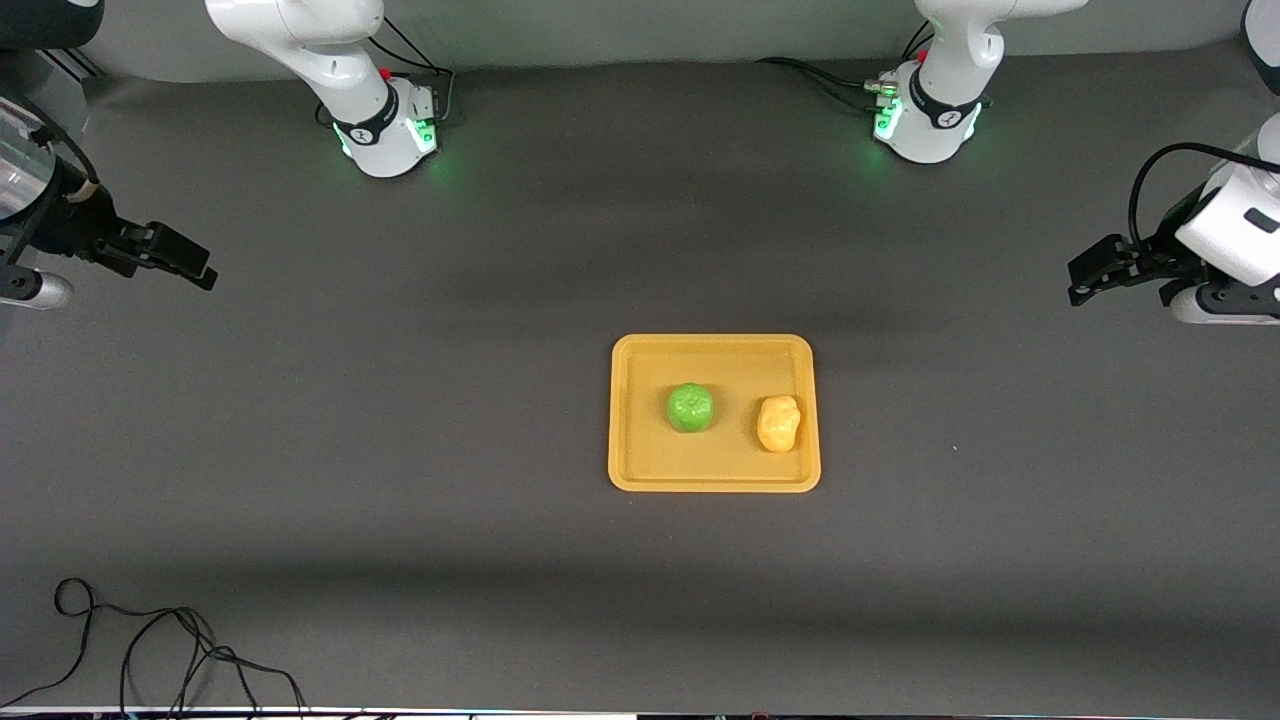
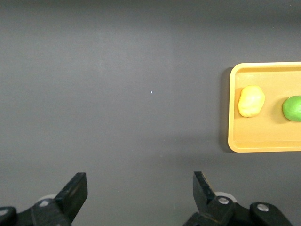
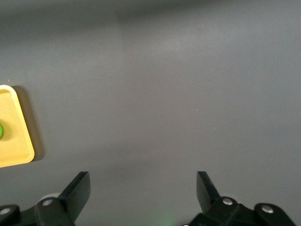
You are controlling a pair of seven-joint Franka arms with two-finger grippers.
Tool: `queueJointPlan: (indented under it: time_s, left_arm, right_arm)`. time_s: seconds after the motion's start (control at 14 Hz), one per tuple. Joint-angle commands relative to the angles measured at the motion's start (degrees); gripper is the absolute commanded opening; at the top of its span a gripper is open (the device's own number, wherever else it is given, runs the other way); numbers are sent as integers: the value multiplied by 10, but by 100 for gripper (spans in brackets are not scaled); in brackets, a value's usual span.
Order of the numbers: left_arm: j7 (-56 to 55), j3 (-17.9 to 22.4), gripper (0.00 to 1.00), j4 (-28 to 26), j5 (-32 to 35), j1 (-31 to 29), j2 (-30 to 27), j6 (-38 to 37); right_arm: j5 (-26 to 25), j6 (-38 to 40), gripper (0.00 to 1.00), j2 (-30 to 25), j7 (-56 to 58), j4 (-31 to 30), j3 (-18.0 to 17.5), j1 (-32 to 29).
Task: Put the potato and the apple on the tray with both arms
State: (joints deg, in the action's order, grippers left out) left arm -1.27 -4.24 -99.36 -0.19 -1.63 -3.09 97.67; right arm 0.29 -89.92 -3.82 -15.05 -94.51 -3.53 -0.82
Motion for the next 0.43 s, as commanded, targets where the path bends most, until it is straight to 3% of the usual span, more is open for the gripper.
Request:
queueJointPlan:
  time_s: [0.0,0.36]
  left_arm:
    - [2,2,100,-4,-5,0,-11,-6]
    - [0,0,100,-6,-6,1,-11,-6]
  right_arm:
    - [-6,-33,100,-1,-6,-7,-13,-4]
    - [-5,-37,100,-2,8,-8,-10,-2]
